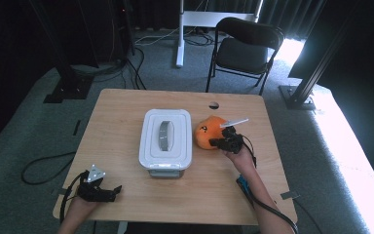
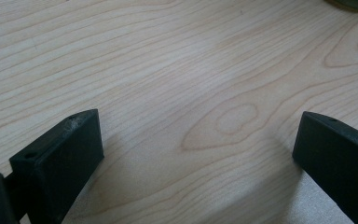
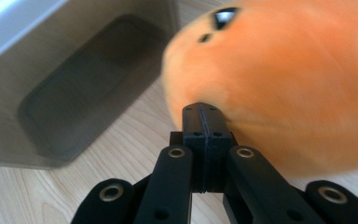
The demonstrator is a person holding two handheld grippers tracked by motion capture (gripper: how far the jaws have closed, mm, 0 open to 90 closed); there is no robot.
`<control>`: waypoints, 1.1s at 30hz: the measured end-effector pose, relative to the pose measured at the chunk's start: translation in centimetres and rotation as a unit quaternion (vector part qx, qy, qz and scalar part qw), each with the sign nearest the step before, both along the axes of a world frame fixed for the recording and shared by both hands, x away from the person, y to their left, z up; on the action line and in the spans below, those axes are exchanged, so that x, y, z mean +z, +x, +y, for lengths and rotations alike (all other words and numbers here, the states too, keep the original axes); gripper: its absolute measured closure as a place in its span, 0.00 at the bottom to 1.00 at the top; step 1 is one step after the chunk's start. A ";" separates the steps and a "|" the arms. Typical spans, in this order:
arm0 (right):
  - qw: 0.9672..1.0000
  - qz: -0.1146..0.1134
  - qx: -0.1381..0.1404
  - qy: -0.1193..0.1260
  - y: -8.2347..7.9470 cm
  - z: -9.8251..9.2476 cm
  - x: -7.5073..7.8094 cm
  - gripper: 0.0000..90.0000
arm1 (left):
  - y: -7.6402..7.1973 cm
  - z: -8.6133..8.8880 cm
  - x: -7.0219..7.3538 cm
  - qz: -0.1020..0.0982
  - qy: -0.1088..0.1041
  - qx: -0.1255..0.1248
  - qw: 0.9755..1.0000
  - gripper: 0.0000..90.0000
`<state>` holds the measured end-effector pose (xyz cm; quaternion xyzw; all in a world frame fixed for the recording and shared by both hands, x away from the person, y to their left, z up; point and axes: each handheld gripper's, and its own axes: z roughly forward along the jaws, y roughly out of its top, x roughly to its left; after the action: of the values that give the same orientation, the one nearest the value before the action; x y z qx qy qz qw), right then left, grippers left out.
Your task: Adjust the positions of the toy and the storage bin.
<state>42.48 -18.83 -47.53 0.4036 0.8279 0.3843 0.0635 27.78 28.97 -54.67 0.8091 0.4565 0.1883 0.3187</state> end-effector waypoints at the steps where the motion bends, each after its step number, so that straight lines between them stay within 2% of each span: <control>1: 1.000 0.001 0.003 0.001 0.0 0.2 0.1 1.00 | 0.0 0.0 0.0 0.000 0.000 0.000 1.000 0.02; 4: 1.000 -0.005 -0.002 0.001 -0.2 -0.1 0.8 1.00 | 0.0 0.0 0.0 0.000 0.000 0.000 1.000 0.02; 7: 0.999 -0.020 -0.026 0.004 -0.4 -1.9 1.8 1.00 | 0.0 0.0 0.0 0.000 0.000 0.000 1.000 0.02; 9: 0.998 -0.021 -0.056 0.010 -0.2 -3.5 2.4 1.00 | 0.0 0.0 0.0 0.000 0.000 0.000 1.000 0.02; 11: 0.996 -0.021 -0.083 0.016 0.2 -5.1 2.9 0.96 | 0.0 0.0 0.0 0.000 0.000 0.000 1.000 0.02; 16: 0.990 -0.015 -0.139 0.003 2.1 -7.0 3.2 0.66 | 0.0 0.0 0.0 0.000 0.000 0.000 1.000 0.02; 18: 0.988 0.000 -0.151 0.006 3.1 -7.3 3.0 0.62 | 0.0 0.0 0.0 0.000 0.000 0.000 1.000 0.02; 20: 0.987 0.003 -0.160 -0.003 3.8 -7.3 2.7 0.57 | 0.0 0.0 0.0 0.000 0.000 0.000 1.000 0.02; 23: 0.985 0.023 -0.169 0.004 4.8 -7.4 2.0 0.52 | 0.0 0.0 0.0 0.000 0.000 0.000 1.000 0.02; 25: 0.984 0.039 -0.174 0.018 5.2 -7.6 1.6 0.52 | 0.0 0.0 0.0 0.000 0.000 0.000 1.000 0.02; 26: 0.983 0.041 -0.178 0.018 5.3 -7.6 1.4 0.52 | 0.0 0.0 0.0 0.000 0.000 0.000 1.000 0.02; 29: 0.984 0.053 -0.171 0.022 5.7 -7.6 0.9 0.56 | 0.0 0.0 0.0 0.000 0.000 0.000 1.000 0.02; 30: 0.985 0.062 -0.162 0.023 5.9 -7.5 0.6 0.63 | 0.0 0.0 0.0 0.000 0.000 0.000 1.000 0.02; 31: 0.985 0.065 -0.156 0.023 5.9 -7.5 0.4 0.67 | 0.0 0.0 0.0 0.000 0.000 0.000 1.000 0.02; 33: 0.987 0.064 -0.148 0.025 5.7 -7.4 0.2 0.82 | 0.0 0.0 0.0 0.000 0.000 0.000 1.000 0.02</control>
<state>48.15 -26.22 -47.29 0.5468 0.7518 0.3641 0.0563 27.78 28.97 -54.67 0.8091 0.4565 0.1883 0.3187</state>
